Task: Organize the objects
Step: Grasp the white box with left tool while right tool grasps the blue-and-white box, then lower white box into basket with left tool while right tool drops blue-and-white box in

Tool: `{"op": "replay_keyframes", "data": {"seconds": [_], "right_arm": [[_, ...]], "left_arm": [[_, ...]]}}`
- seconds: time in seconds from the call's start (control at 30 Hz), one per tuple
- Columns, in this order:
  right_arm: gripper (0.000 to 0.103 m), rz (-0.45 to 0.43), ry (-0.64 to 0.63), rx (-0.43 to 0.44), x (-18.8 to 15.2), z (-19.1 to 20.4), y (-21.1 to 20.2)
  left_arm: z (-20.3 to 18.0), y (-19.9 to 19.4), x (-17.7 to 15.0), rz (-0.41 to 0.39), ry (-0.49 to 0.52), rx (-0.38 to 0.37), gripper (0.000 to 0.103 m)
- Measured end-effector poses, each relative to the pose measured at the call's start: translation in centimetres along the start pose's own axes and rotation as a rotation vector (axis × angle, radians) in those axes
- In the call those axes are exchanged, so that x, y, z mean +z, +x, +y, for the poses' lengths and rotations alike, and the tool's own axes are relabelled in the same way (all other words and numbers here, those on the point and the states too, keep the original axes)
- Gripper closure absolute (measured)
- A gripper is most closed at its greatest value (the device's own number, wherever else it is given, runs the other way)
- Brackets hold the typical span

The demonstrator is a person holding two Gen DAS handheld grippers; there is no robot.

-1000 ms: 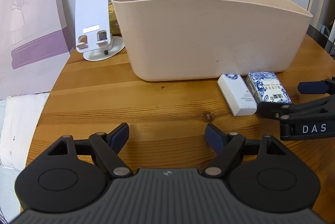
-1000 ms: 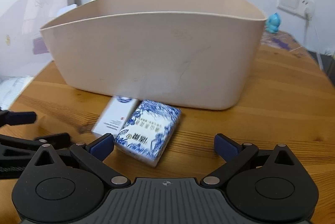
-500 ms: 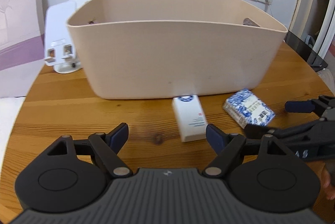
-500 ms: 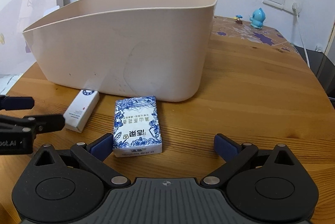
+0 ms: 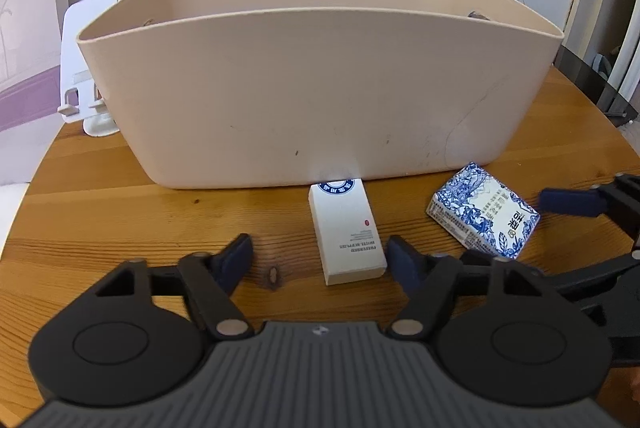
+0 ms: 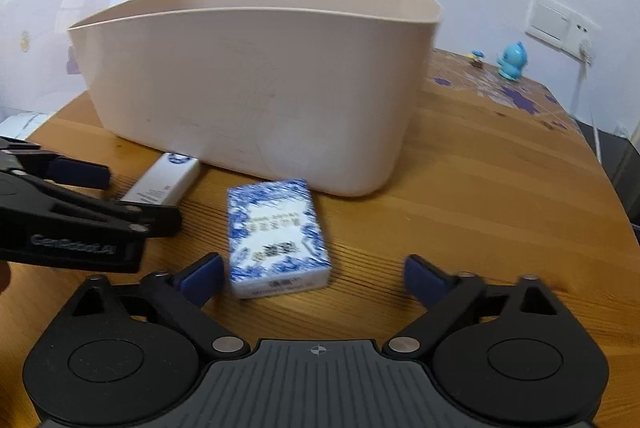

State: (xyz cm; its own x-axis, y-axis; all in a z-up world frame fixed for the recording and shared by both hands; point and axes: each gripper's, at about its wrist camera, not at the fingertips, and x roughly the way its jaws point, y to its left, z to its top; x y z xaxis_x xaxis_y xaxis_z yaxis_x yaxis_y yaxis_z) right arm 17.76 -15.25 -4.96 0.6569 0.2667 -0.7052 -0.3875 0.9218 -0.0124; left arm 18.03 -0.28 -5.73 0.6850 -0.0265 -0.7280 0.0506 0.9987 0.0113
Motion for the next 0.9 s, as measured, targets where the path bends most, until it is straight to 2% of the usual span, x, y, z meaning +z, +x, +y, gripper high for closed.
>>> {"op": "replay_keyframes", "data": {"seconds": [0.03,0.07,0.1,0.13,0.2,0.27,0.43,0.67,0.9], "right_arm": [[0.026,-0.005,0.0,0.01,0.0,0.2,-0.1],[0.036,-0.012,-0.007,0.011,0.0,0.4,-0.3],[0.045,-0.015,-0.011,0.017,0.0,0.6,-0.4],[0.049,-0.017,-0.017,0.023,0.0,0.7,-0.4],[0.058,-0.017,-0.032,0.016,0.0,1.1,-0.6],[0.059,-0.013,-0.036,0.014,0.0,1.1,-0.7],[0.06,0.007,0.001,0.027,-0.2,0.7,-1.3],[0.06,-0.008,0.014,0.037,-1.1,-0.3,-4.2],[0.06,-0.079,0.024,0.043,-0.5,-1.2,-8.2]], "left_arm": [[0.1,-0.1,0.0,-0.004,0.002,-0.007,0.046],[0.2,-0.3,0.0,-0.006,0.002,-0.009,0.057],[0.4,-0.4,0.0,-0.007,-0.003,-0.011,0.064],[0.7,-0.5,-0.1,-0.009,-0.011,-0.011,0.07],[1.1,-0.8,-0.3,-0.01,-0.027,-0.013,0.07],[1.5,-1.1,-0.8,-0.021,-0.021,-0.011,0.071],[2.1,-2.1,-1.5,-0.017,-0.013,-0.014,0.071],[2.1,-5.1,-2.6,-0.052,0.044,-0.016,0.071],[2.0,-8.9,-2.9,-0.113,0.105,-0.005,0.071]]}}
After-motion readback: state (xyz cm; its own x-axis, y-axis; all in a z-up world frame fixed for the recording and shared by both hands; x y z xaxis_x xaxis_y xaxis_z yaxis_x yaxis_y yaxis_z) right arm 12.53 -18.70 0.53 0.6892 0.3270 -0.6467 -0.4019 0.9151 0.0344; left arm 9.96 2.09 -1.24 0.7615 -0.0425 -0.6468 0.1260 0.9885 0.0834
